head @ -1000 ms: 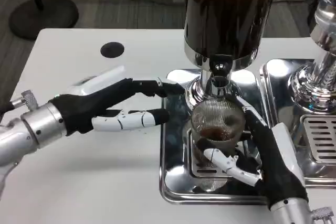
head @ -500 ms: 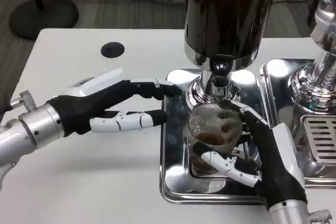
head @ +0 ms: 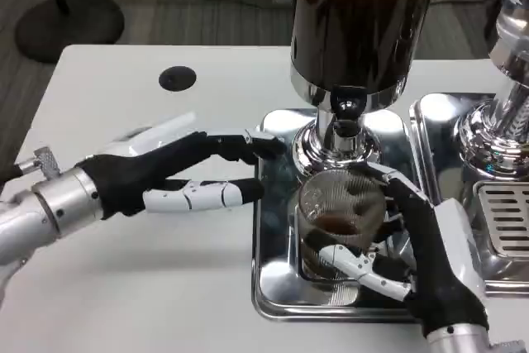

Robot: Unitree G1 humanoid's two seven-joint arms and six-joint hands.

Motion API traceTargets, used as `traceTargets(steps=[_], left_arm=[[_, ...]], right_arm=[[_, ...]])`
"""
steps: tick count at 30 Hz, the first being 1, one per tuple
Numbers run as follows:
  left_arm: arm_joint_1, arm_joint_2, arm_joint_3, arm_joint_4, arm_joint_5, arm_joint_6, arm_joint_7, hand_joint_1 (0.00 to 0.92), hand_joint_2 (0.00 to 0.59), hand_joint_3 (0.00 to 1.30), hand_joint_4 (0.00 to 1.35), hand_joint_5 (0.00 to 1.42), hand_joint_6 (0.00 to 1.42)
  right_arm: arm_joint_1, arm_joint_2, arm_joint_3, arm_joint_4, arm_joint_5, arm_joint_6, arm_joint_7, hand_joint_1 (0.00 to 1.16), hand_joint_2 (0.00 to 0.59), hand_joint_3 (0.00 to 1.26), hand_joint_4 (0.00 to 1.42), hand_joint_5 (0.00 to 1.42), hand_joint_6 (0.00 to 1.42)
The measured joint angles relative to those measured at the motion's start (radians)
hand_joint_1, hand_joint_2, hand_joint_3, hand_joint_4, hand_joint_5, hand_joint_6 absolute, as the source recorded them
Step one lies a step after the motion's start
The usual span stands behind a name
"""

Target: Grasp the cup under the faucet to collect the drink, then remove the cup.

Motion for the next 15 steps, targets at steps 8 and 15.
traceTargets(steps=[8,15], left_arm=[[0.0,0.0,-0.015,0.006,0.0,0.0,0.0,0.0,0.186,0.21,0.21,0.24,0.25],[-0.002,-0.004,-0.023,0.017,0.0,-0.009,0.0,0.0,0.187,0.21,0.21,0.25,0.25]], right_arm=[[0.021,0.0,-0.006,-0.004,-0.017,-0.008,-0.037,0.69,0.181,0.45,0.51,0.65,0.83],[0.052,0.0,-0.011,-0.029,-0.035,-0.009,-0.056,0.7,0.187,0.47,0.54,0.7,0.9]])
